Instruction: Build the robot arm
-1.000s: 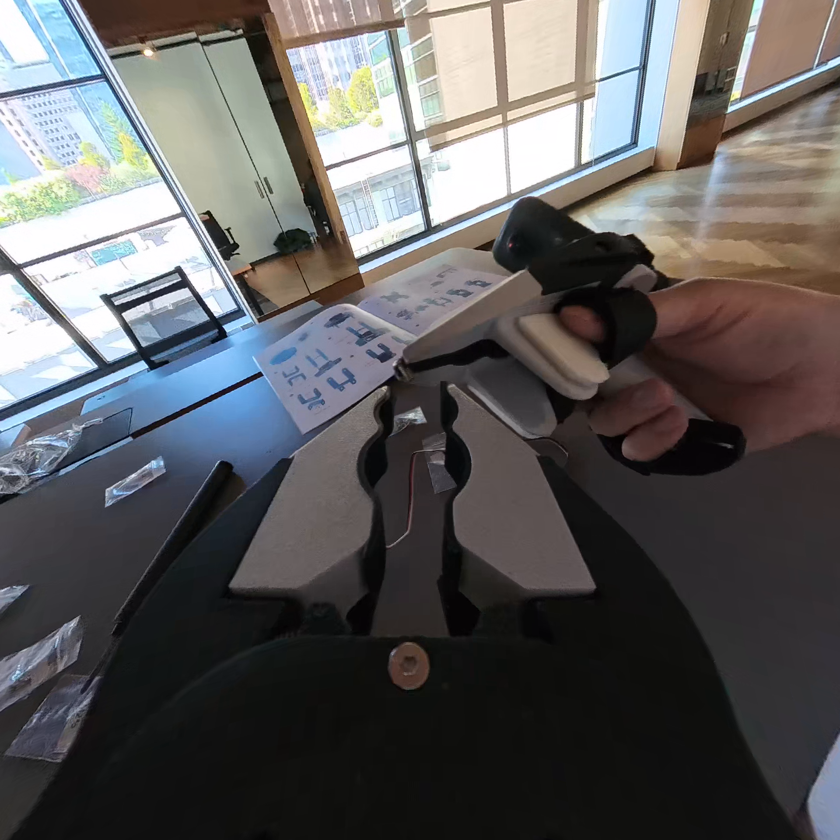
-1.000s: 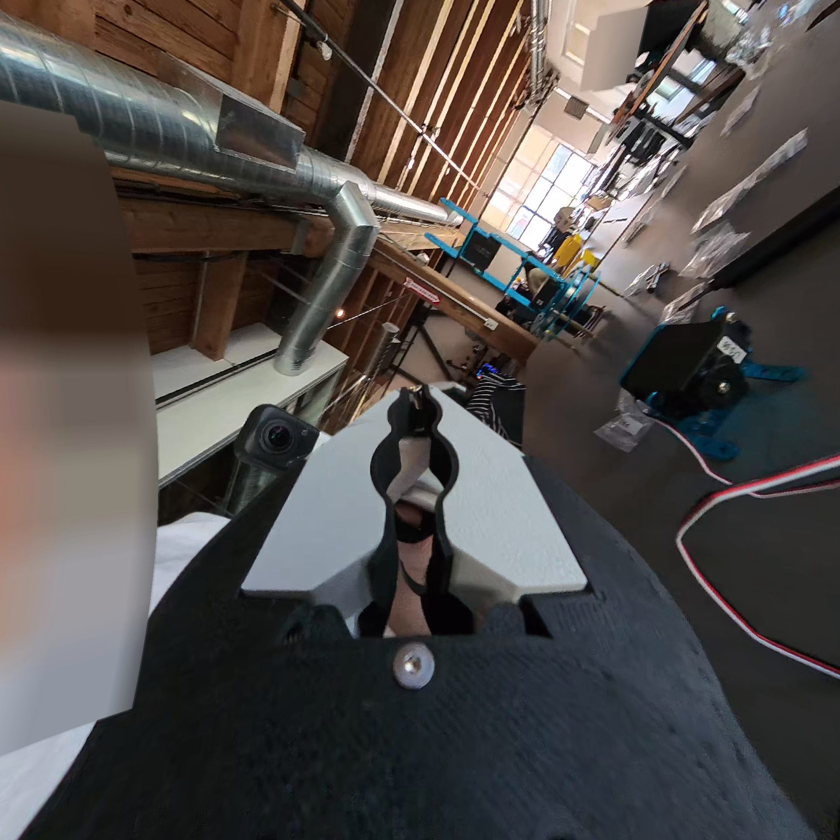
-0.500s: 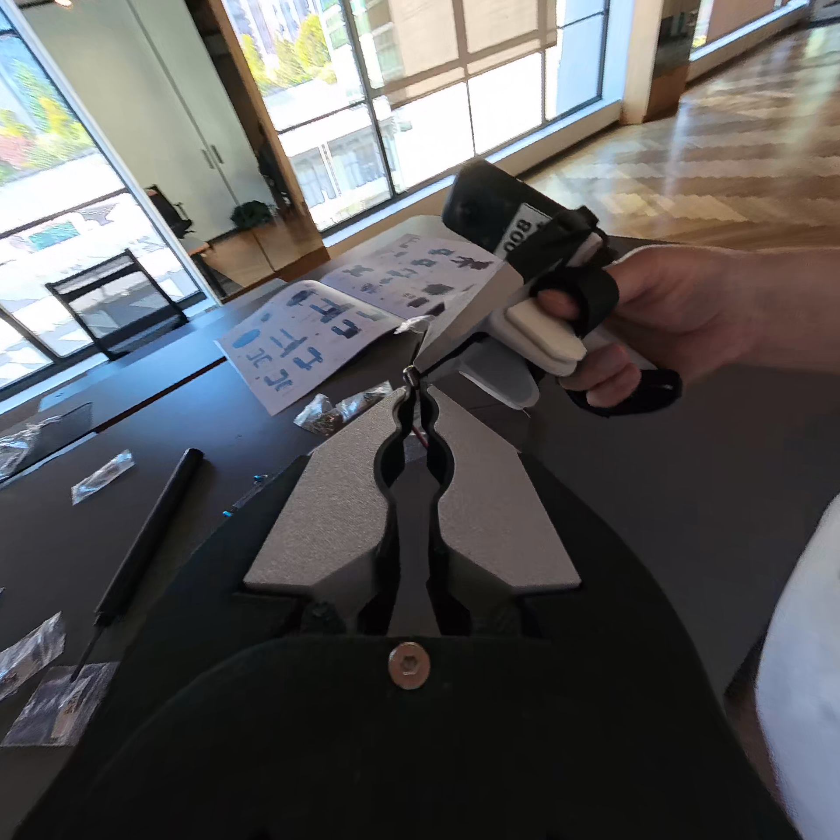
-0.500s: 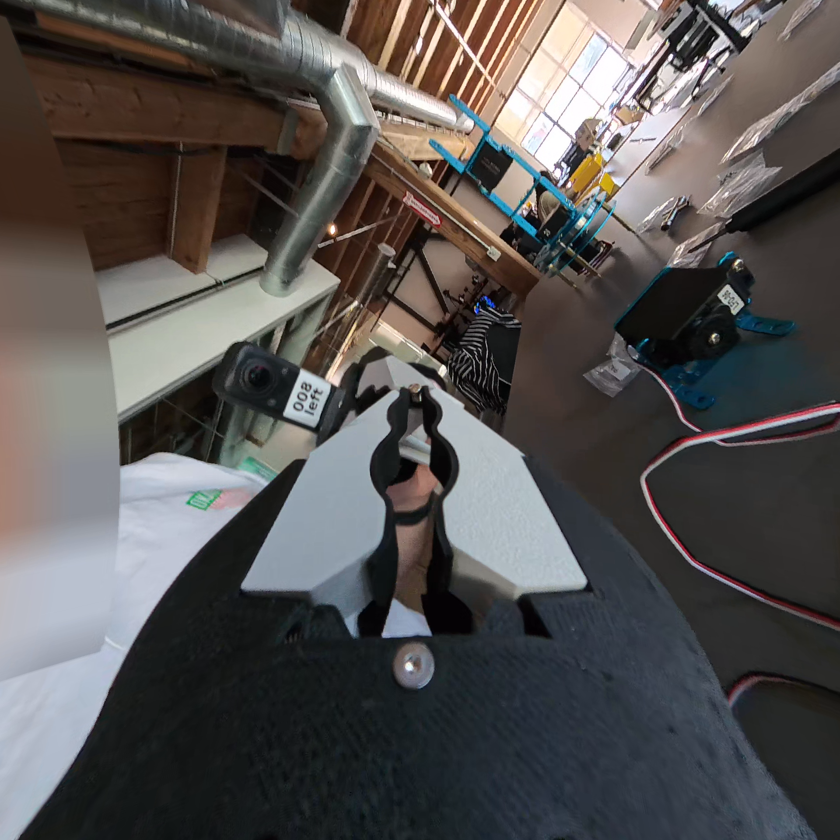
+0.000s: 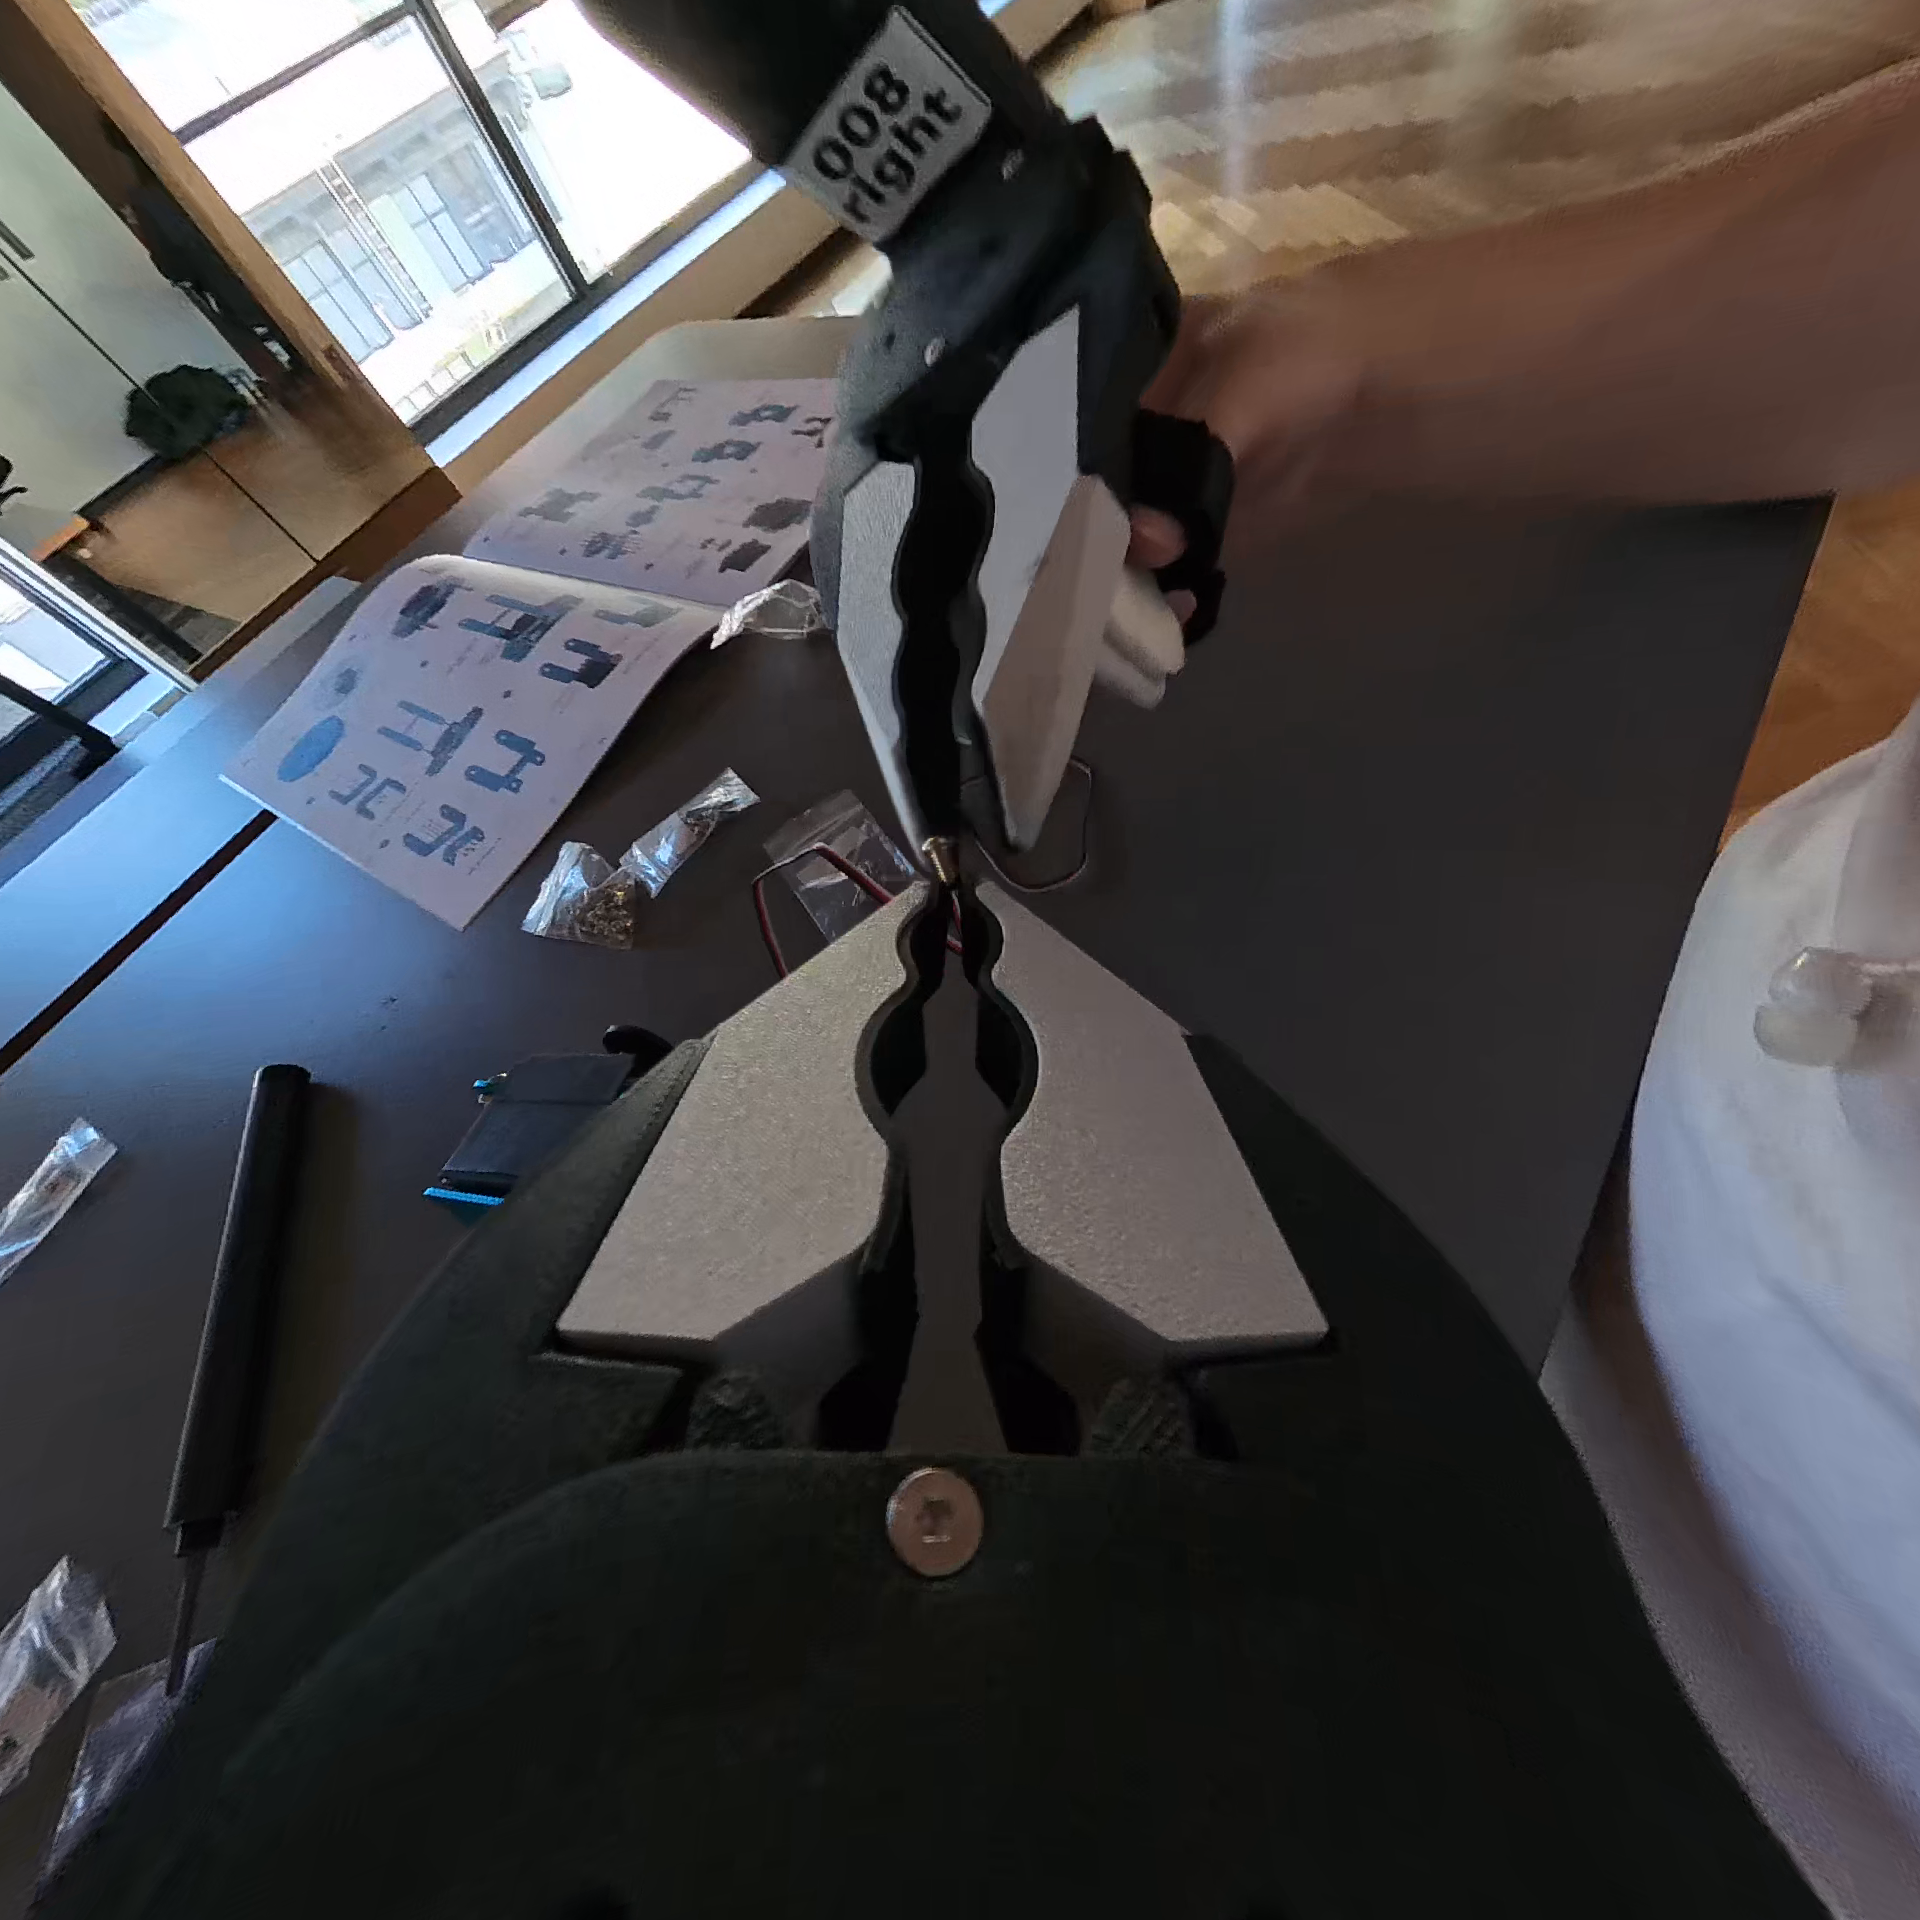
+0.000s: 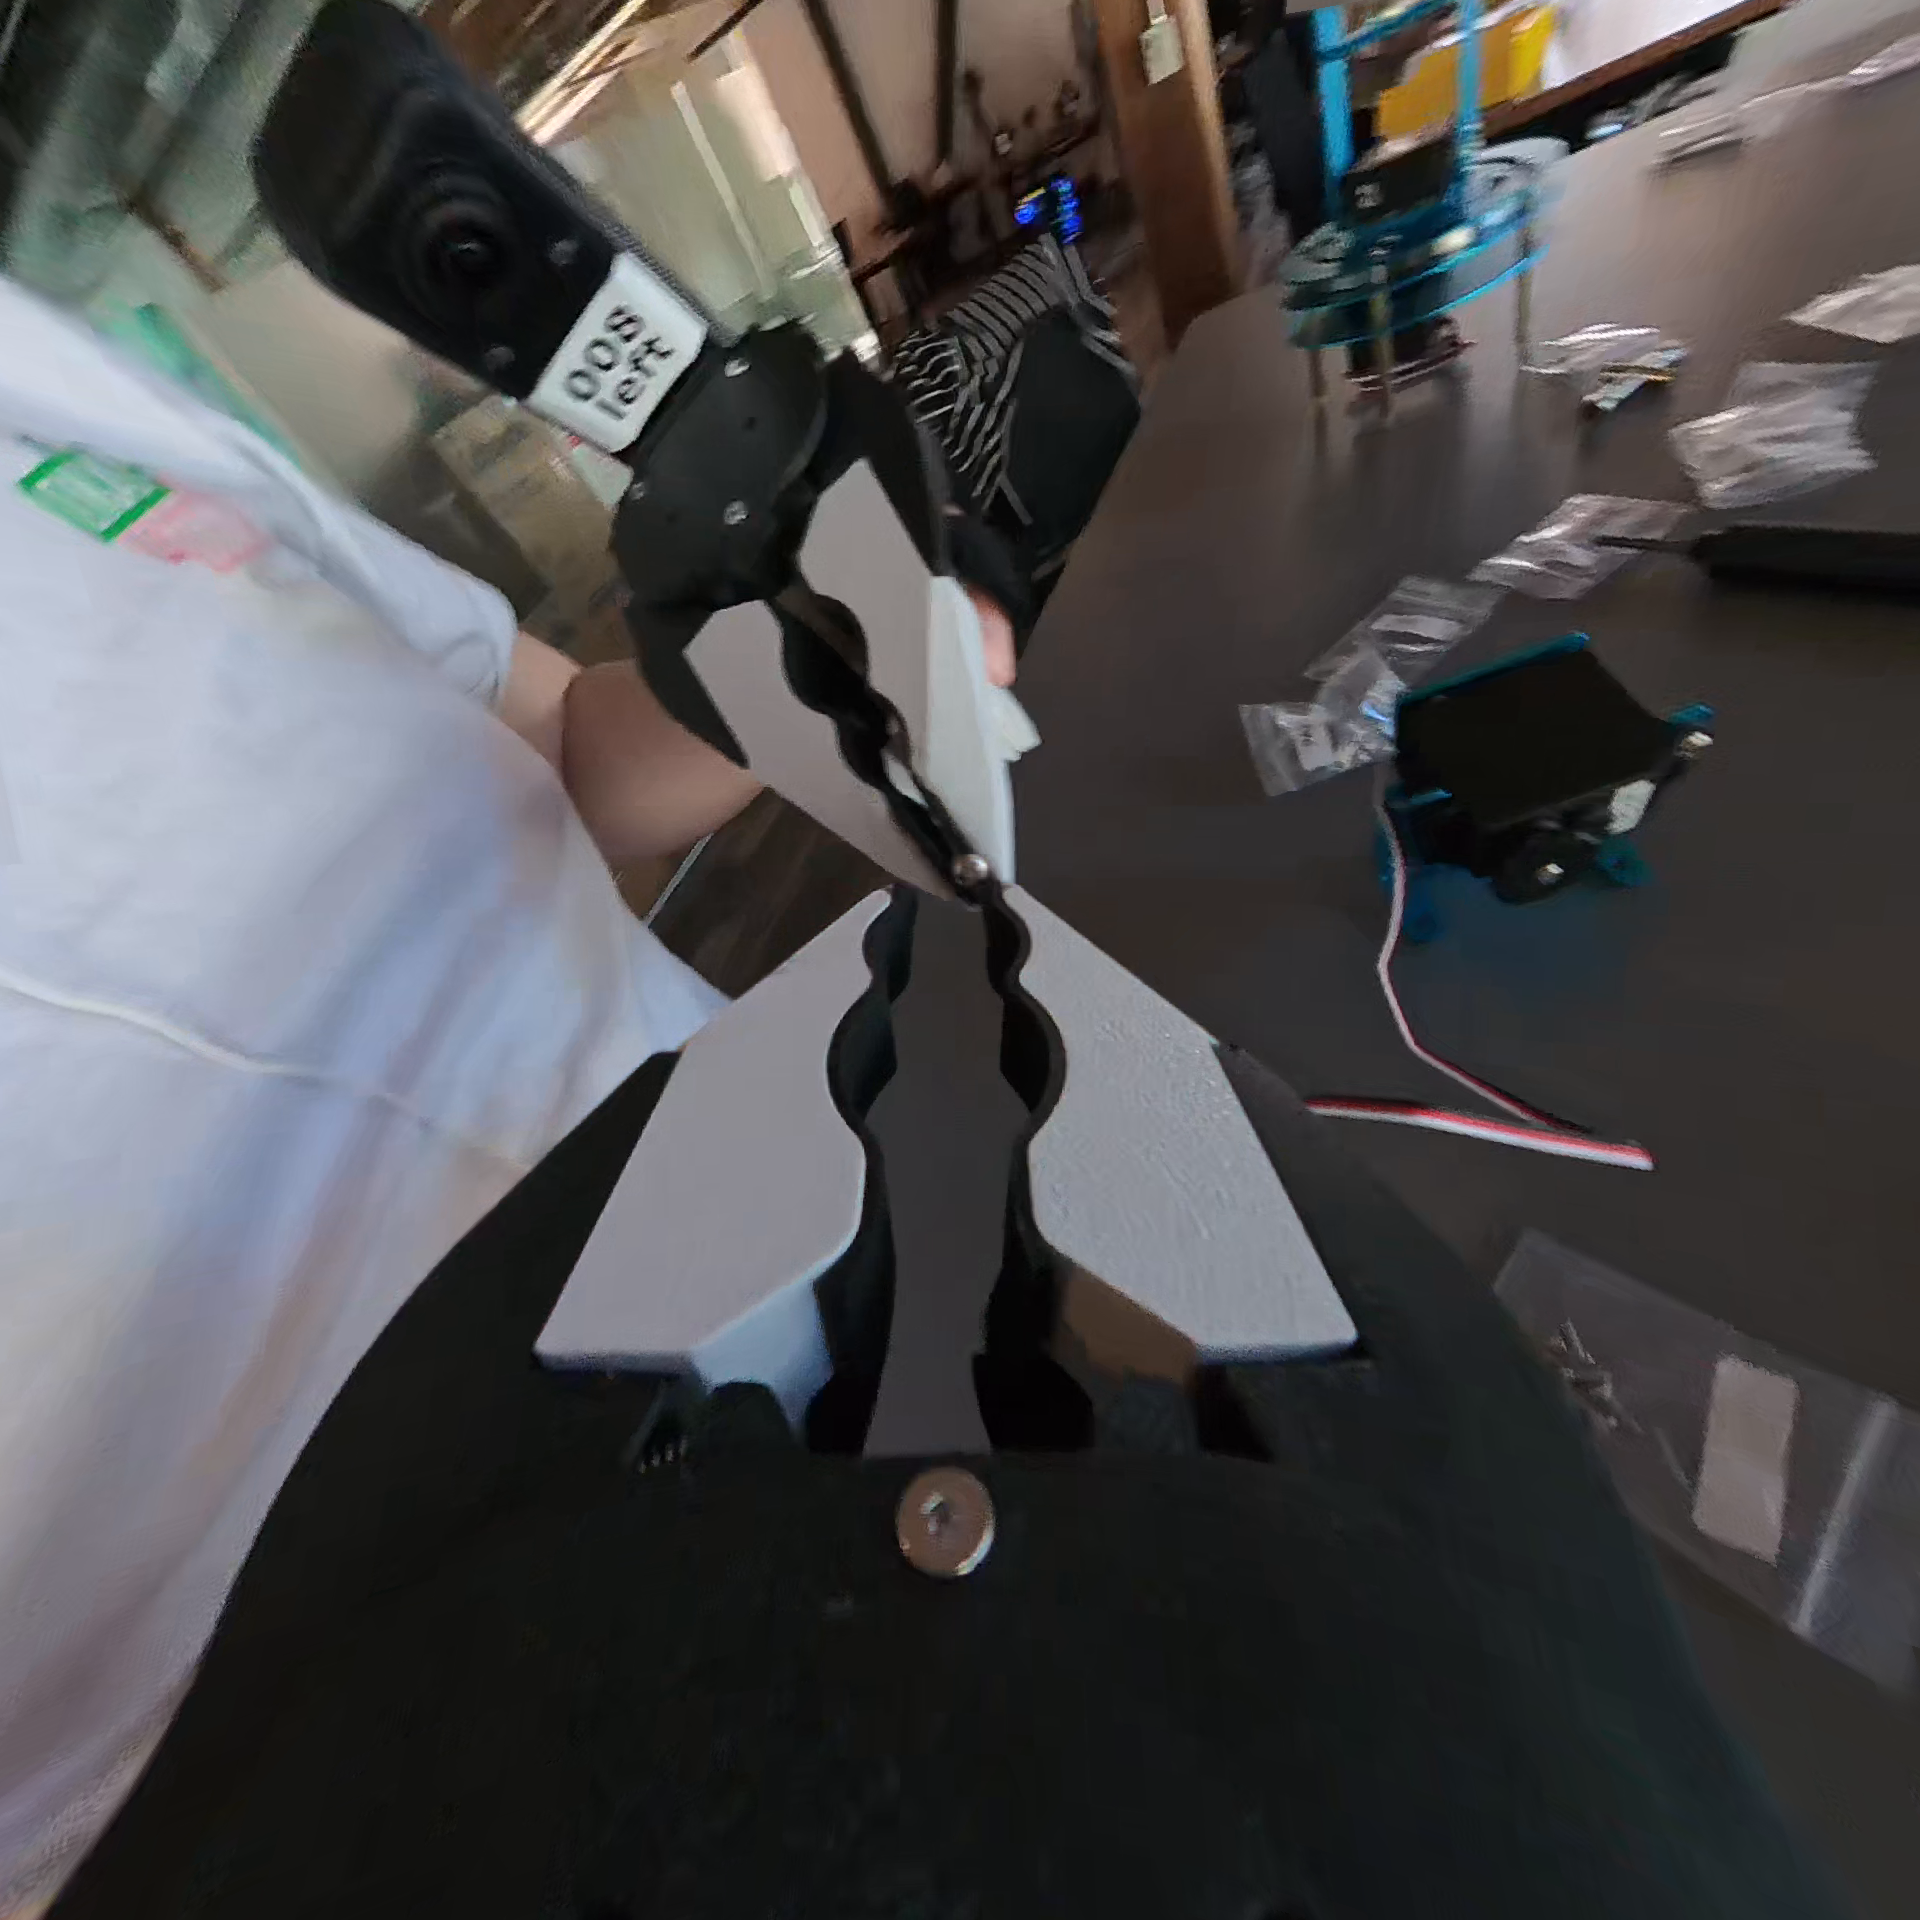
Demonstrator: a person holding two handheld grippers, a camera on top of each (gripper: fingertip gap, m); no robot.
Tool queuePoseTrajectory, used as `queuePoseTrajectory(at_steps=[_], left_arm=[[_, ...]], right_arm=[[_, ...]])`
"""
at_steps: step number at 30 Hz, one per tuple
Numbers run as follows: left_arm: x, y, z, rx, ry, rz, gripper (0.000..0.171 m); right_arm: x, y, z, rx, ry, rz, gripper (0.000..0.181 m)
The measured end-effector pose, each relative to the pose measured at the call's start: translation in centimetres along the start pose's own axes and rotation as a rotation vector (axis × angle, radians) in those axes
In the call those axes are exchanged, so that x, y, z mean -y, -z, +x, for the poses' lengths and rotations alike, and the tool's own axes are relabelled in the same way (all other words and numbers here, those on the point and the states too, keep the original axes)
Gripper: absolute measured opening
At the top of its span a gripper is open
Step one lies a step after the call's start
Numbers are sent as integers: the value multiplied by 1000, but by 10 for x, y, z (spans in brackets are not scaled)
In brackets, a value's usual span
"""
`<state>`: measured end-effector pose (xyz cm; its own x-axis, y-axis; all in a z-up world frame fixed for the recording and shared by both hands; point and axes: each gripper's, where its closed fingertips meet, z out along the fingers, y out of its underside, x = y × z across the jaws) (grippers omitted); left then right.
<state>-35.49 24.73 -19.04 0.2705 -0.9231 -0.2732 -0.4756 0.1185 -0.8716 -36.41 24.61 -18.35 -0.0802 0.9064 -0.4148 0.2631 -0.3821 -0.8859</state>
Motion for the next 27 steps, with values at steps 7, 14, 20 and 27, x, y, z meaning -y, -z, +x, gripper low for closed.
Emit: queuePoseTrajectory(at_steps=[7,14,20,27], left_arm=[[-10,1,8,-66,-40,-34,1],[-14,-1,9,-89,-59,-45,1],[-18,-4,7,-96,-61,-49,1],[-24,12,-43,70,7,-26,25]], right_arm=[[-4,-4,4,-36,136,-116,13],[-9,-9,7,-8,121,-165,9],[-13,-9,10,-15,120,-191,5],[-1,-1,34,-132,69,-83,5]])
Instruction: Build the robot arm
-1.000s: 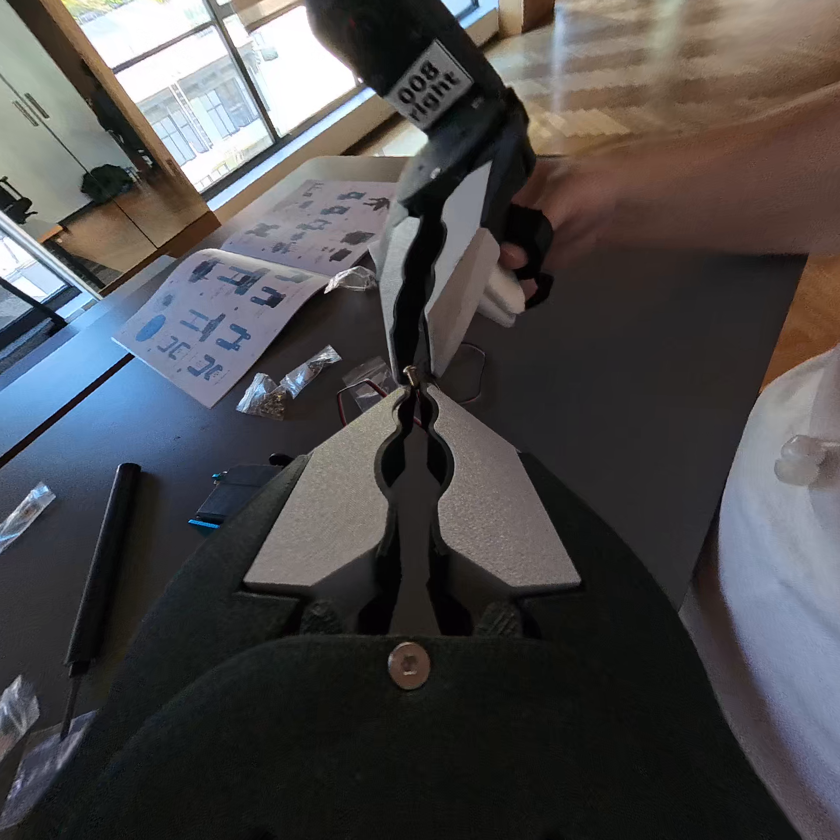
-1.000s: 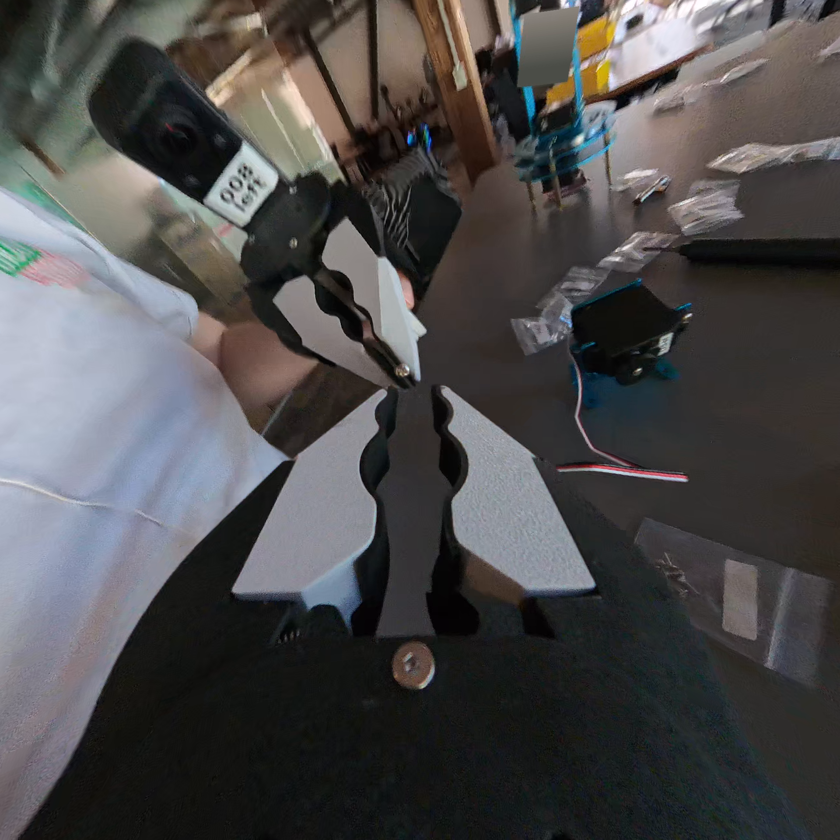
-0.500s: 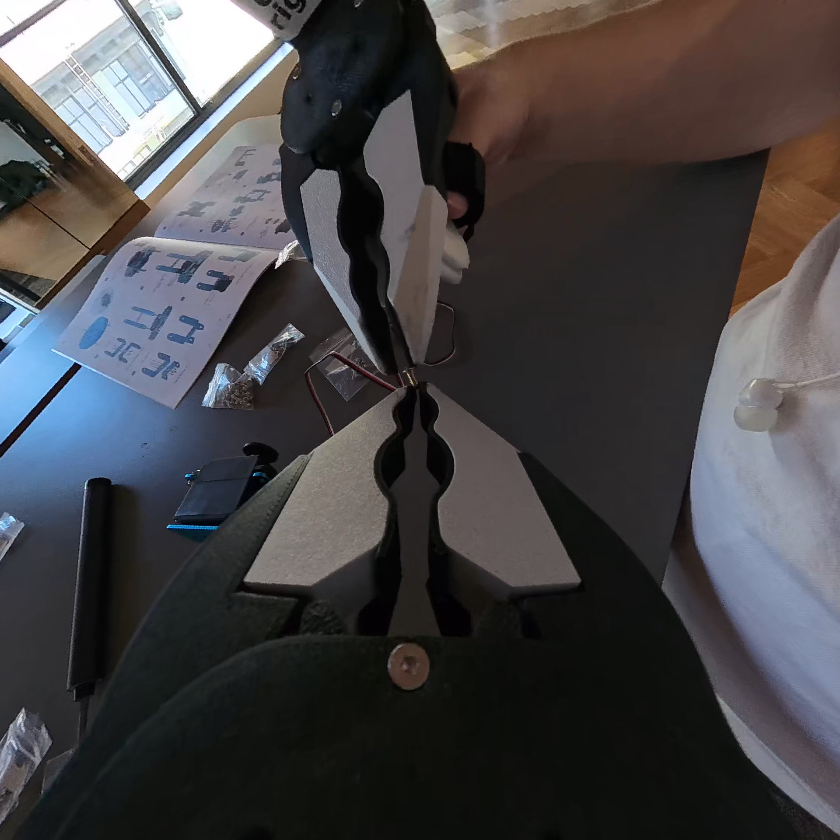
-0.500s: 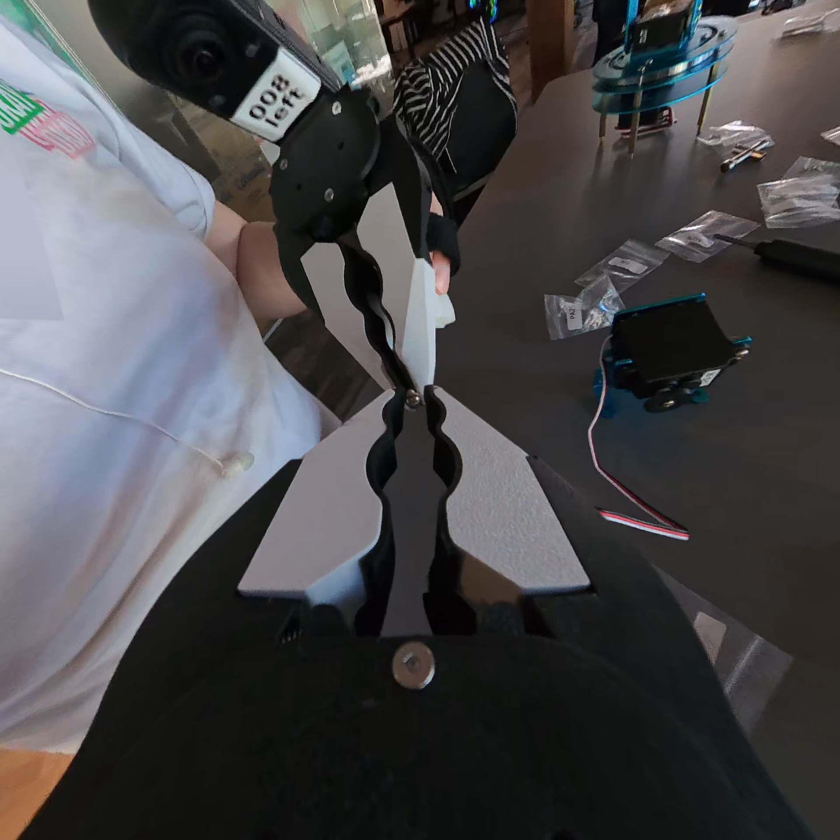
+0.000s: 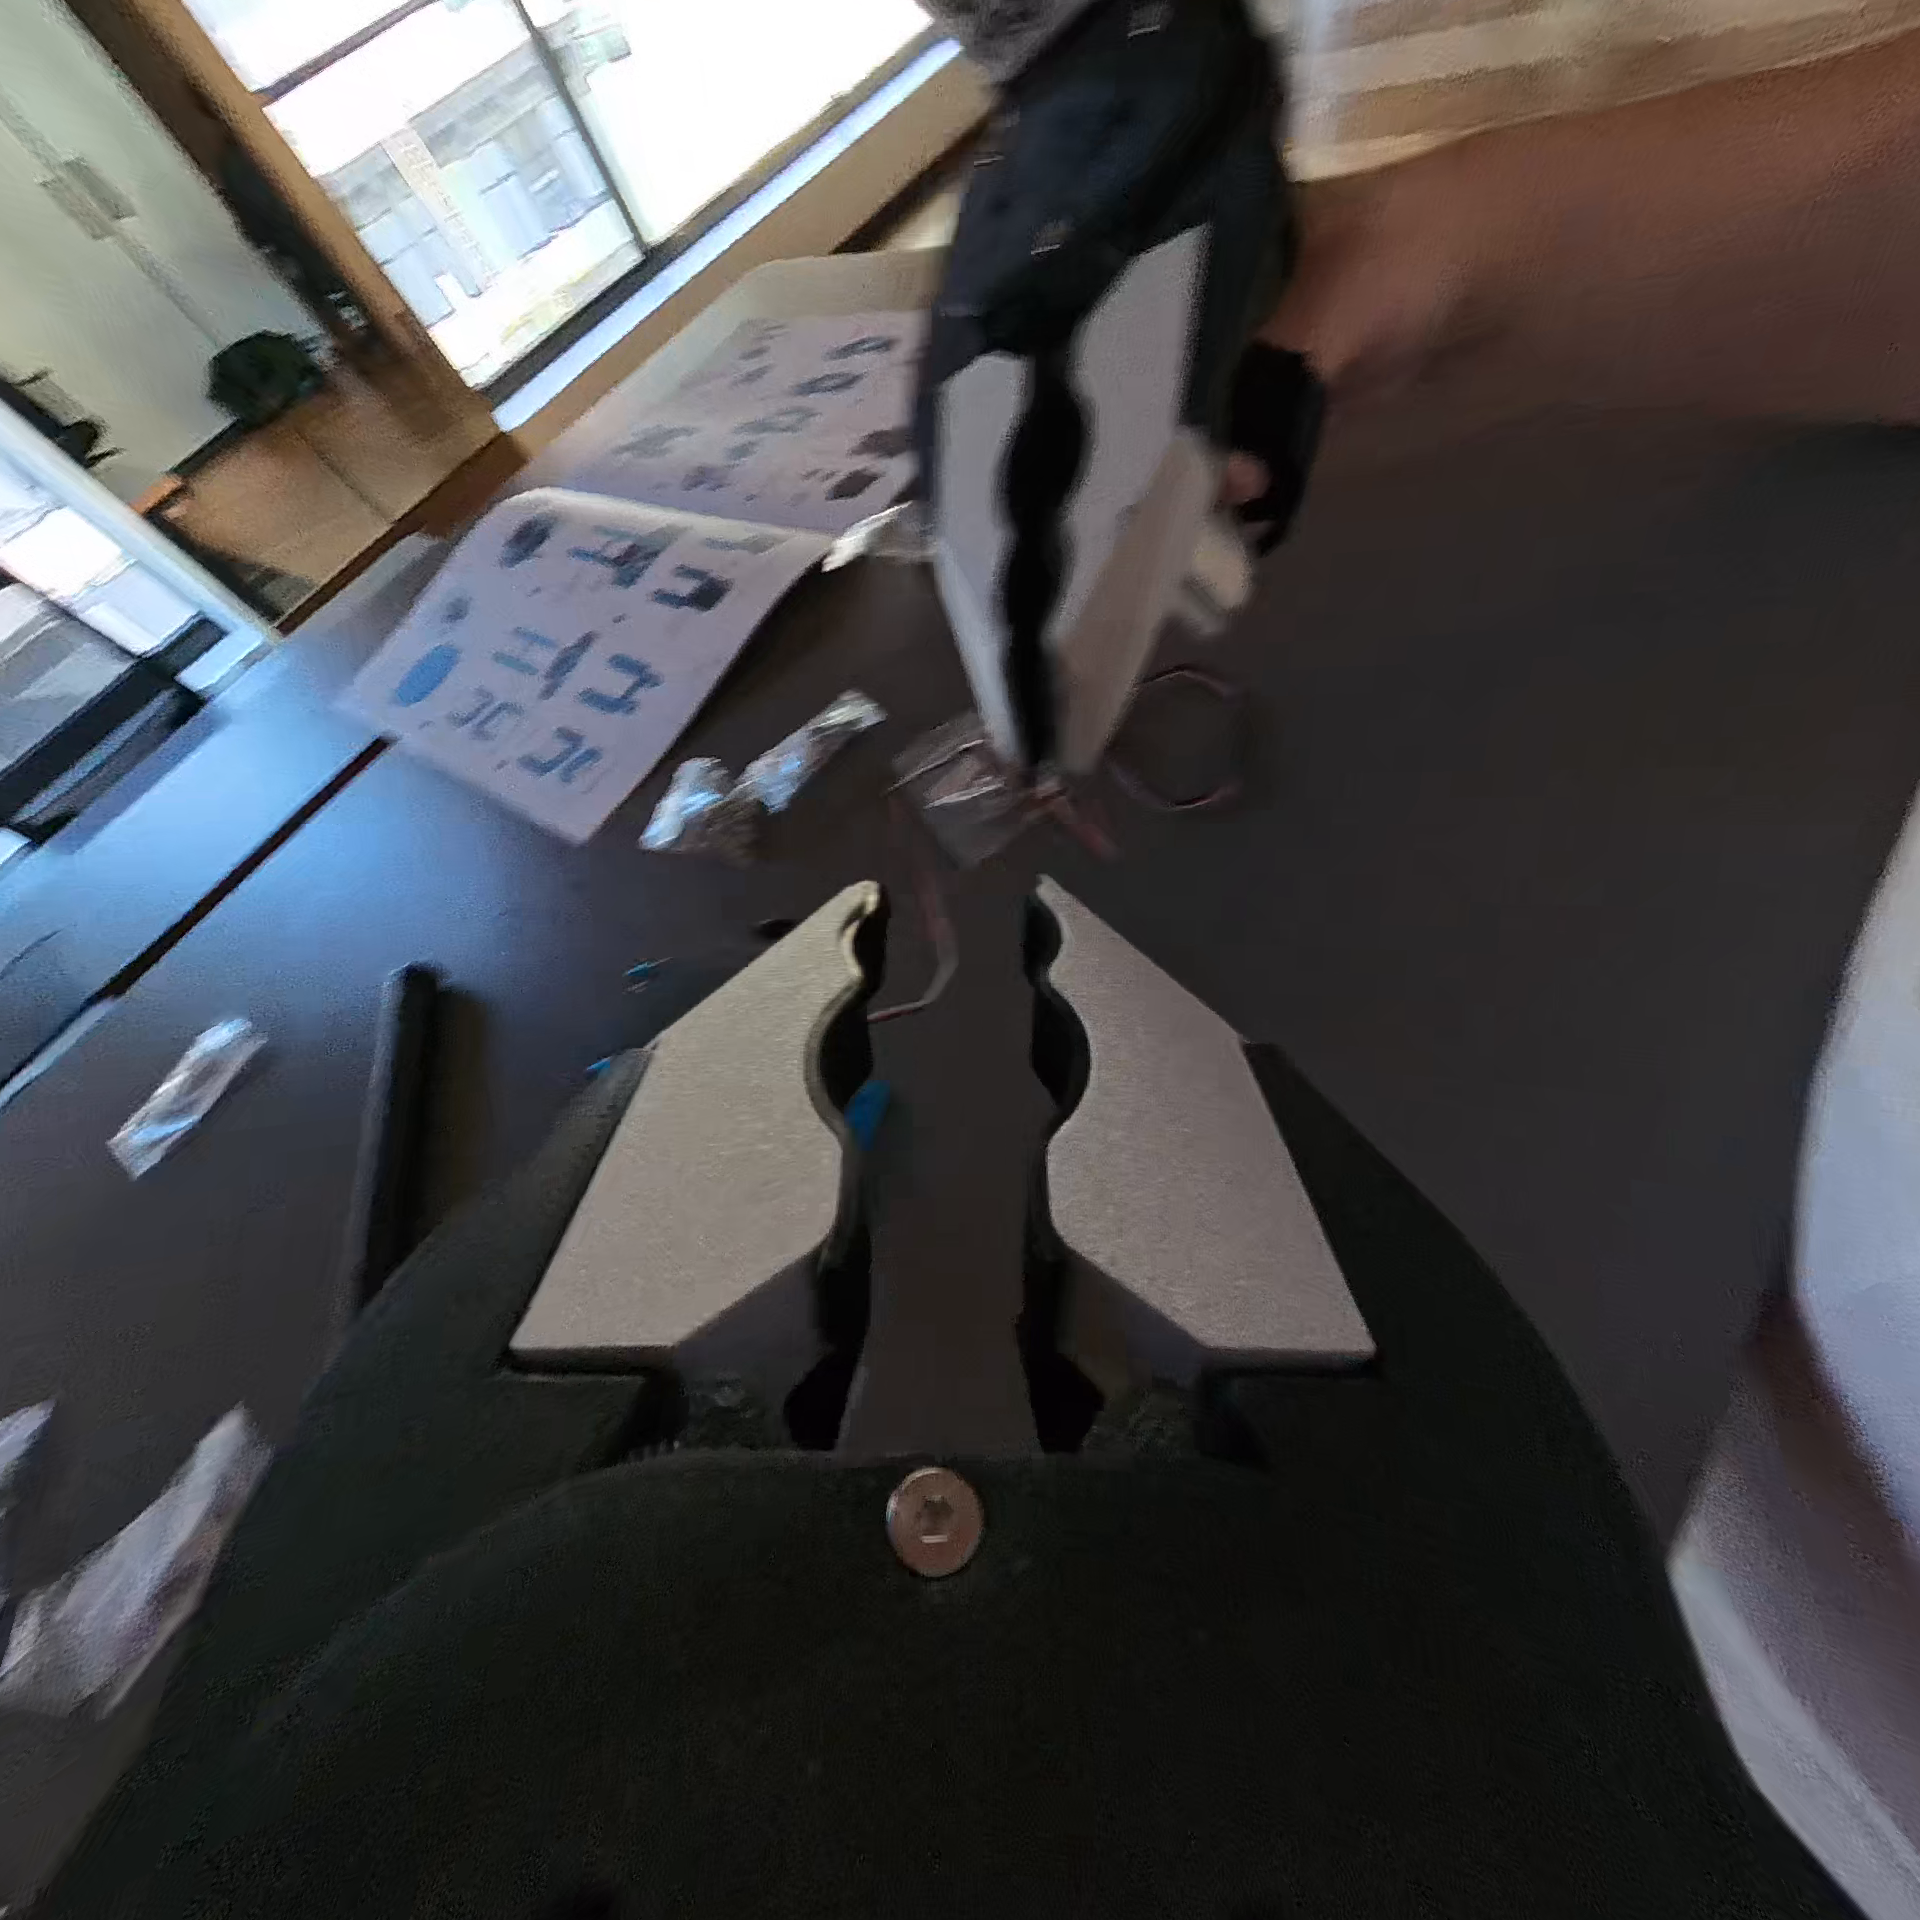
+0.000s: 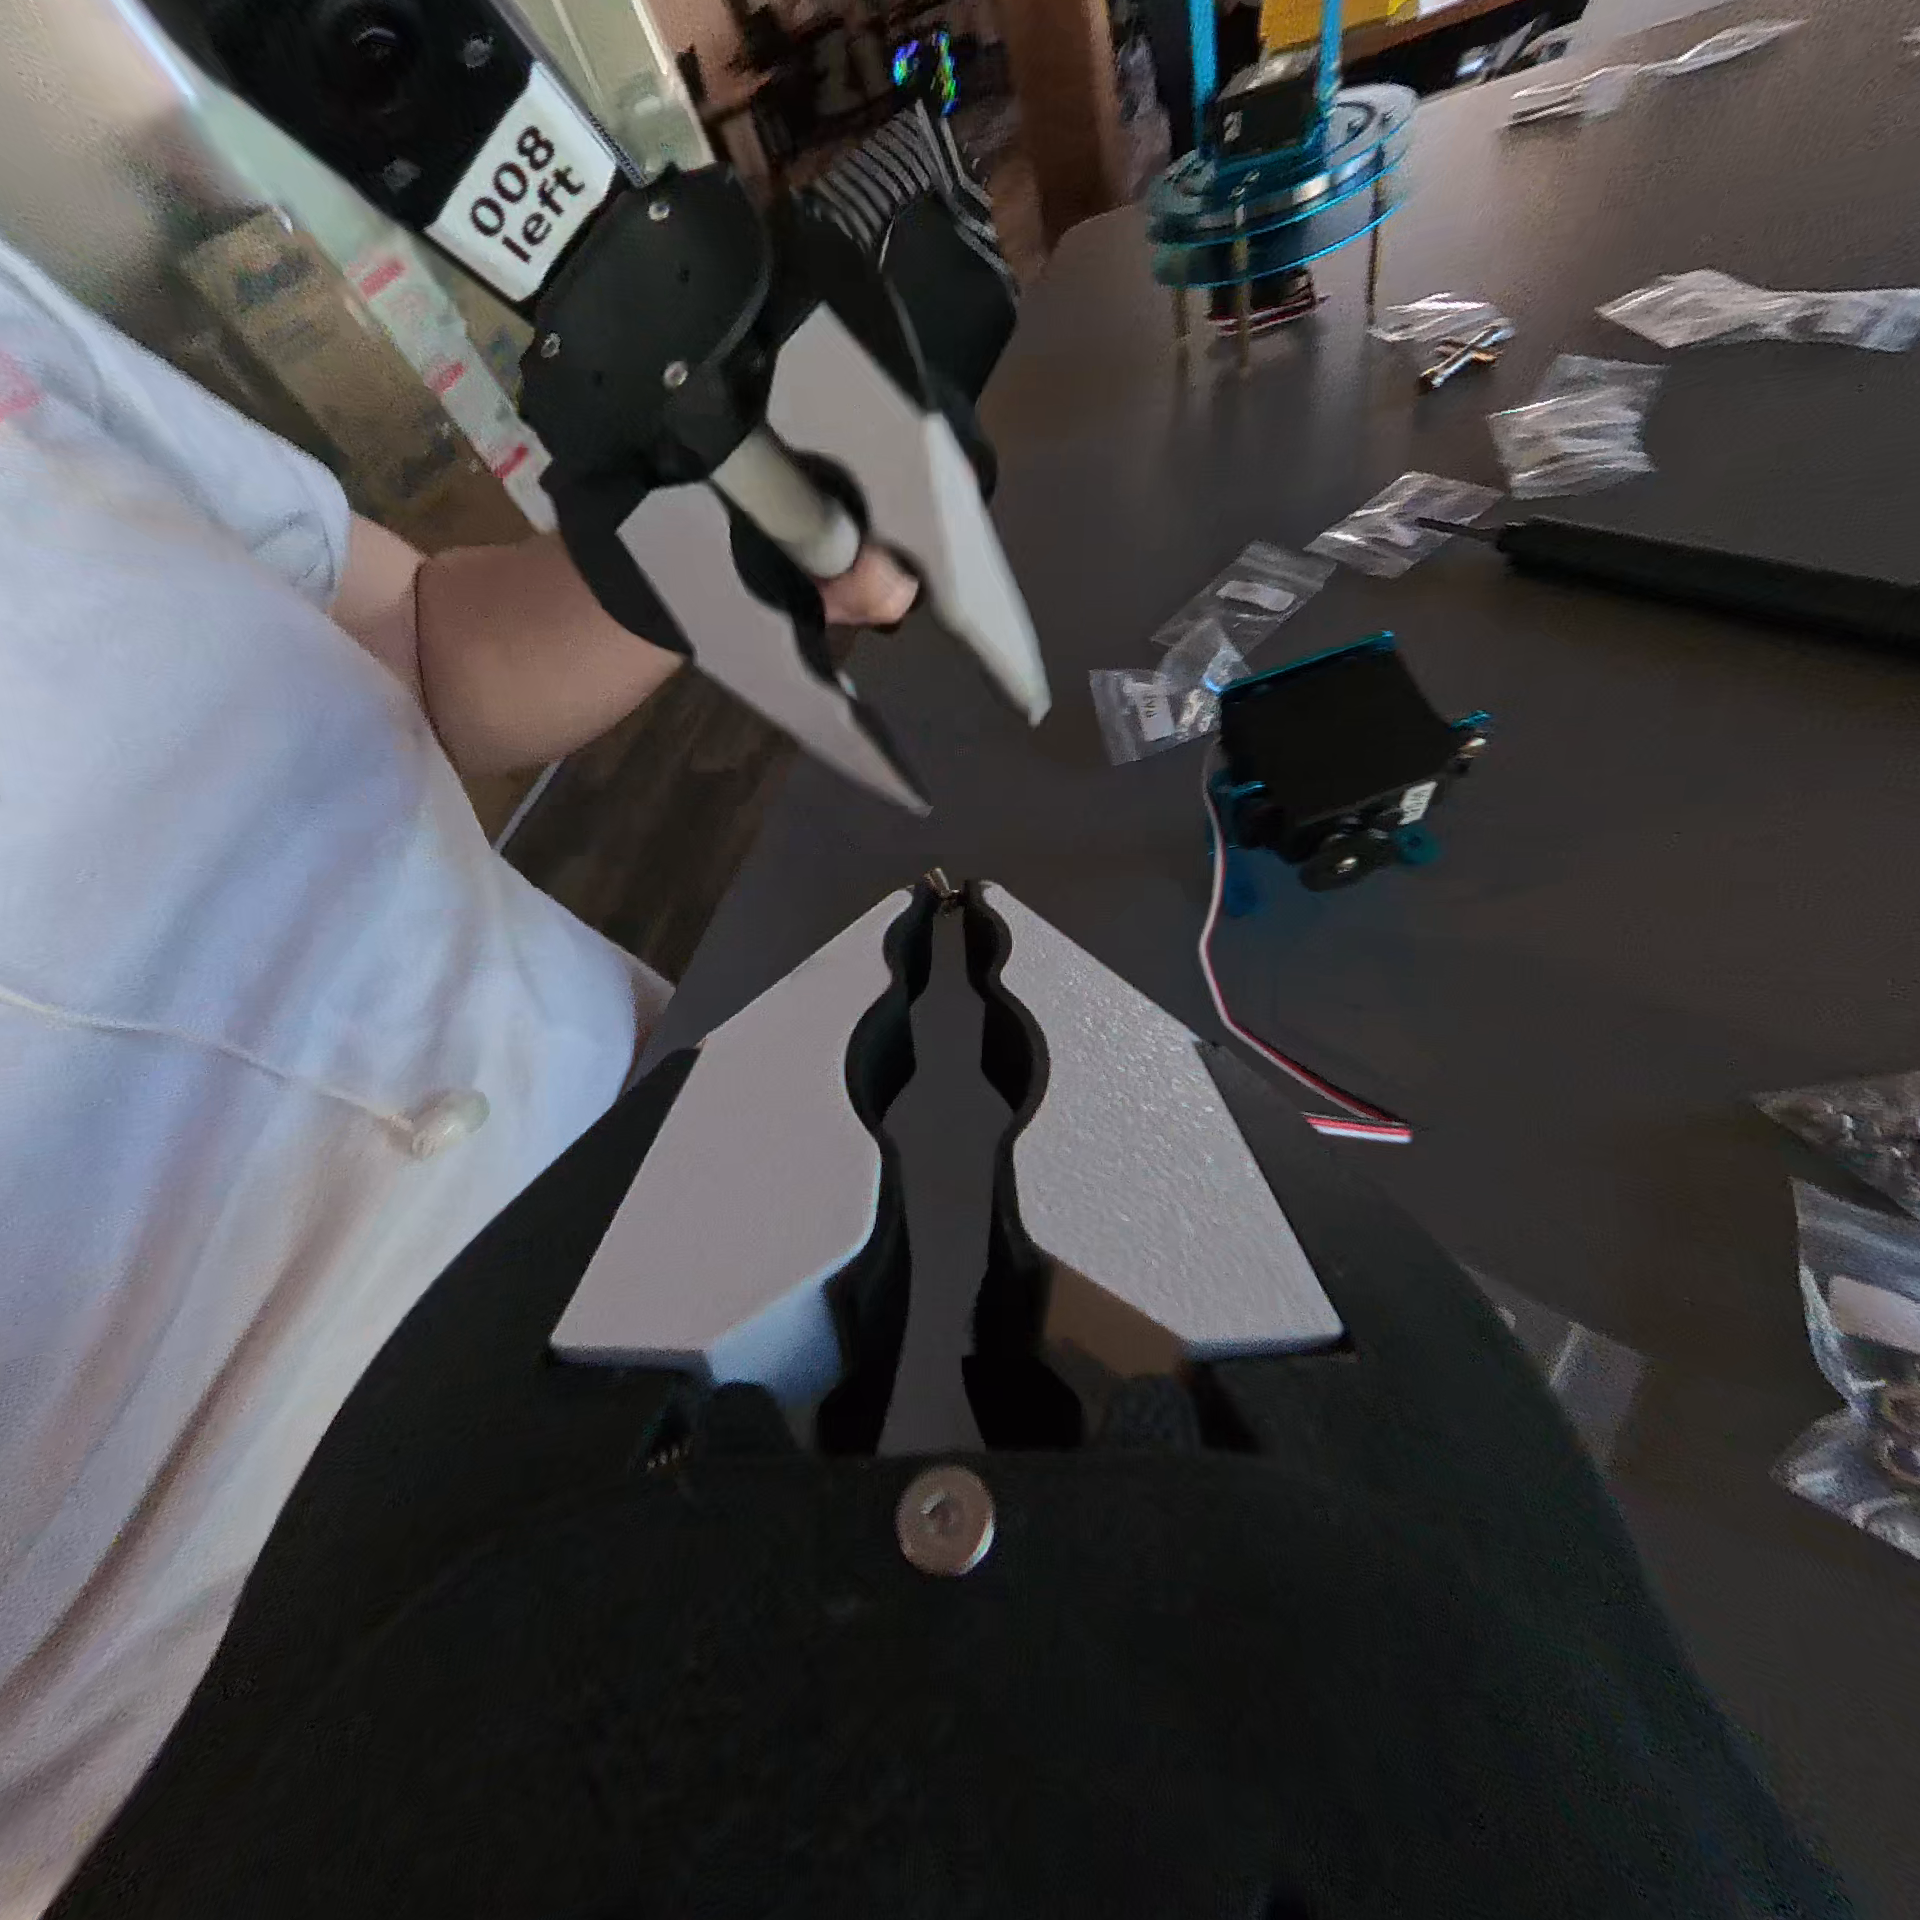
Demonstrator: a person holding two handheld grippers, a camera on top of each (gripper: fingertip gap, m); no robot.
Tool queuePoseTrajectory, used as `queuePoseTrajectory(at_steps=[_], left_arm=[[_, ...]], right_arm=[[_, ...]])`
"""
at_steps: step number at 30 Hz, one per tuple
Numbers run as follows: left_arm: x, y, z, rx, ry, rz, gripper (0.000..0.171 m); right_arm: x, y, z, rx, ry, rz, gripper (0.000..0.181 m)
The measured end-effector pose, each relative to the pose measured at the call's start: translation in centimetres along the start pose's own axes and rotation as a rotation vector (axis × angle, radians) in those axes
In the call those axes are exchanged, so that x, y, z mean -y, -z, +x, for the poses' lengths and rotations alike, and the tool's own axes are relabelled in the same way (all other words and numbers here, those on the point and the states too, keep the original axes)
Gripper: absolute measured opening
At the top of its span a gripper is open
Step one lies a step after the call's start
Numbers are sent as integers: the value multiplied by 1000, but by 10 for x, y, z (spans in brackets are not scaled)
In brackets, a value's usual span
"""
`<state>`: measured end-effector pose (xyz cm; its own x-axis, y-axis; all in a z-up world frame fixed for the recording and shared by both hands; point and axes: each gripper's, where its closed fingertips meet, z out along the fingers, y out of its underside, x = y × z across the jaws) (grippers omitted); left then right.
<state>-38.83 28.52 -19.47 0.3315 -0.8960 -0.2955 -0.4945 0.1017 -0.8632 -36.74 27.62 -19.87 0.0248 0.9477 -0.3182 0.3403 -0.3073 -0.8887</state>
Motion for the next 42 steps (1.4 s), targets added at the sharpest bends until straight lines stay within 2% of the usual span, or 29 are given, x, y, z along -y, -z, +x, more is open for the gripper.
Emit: queuePoseTrajectory(at_steps=[2,4,7,9,11,15,17,23,28,32,37,42], left_arm=[[-8,6,-31,43,2,-53,41],[-23,3,-59,35,-7,-175,54],[-43,-9,-79,-39,1,-351,55],[-41,-17,-80,-102,14,-349,48],[-41,-23,-73,-187,71,-363,53],[-57,-30,-71,-217,80,-433,63],[-59,-32,-69,-227,103,-420,62],[-58,-31,-67,-238,127,-350,44],[-60,-25,-69,-205,185,-274,44],[-60,-20,-68,-204,238,-214,43],[-61,-16,-69,-202,258,-167,44],[-65,-11,-70,-206,273,-131,44]], right_arm=[[1,2,5,-17,-32,34,5],[-1,4,9,-40,-39,48,5],[-2,5,10,-48,-42,62,5],[-3,7,10,-53,-40,62,5],[-5,8,10,-60,-43,59,5],[-10,8,11,-66,-51,49,5],[-12,7,12,-70,-54,41,5],[-12,2,16,-77,-53,23,5],[-9,1,29,-127,-81,16,5],[-2,-2,41,-179,-184,45,5],[10,-20,49,-171,-370,149,5],[14,-39,58,-189,-403,165,5]])
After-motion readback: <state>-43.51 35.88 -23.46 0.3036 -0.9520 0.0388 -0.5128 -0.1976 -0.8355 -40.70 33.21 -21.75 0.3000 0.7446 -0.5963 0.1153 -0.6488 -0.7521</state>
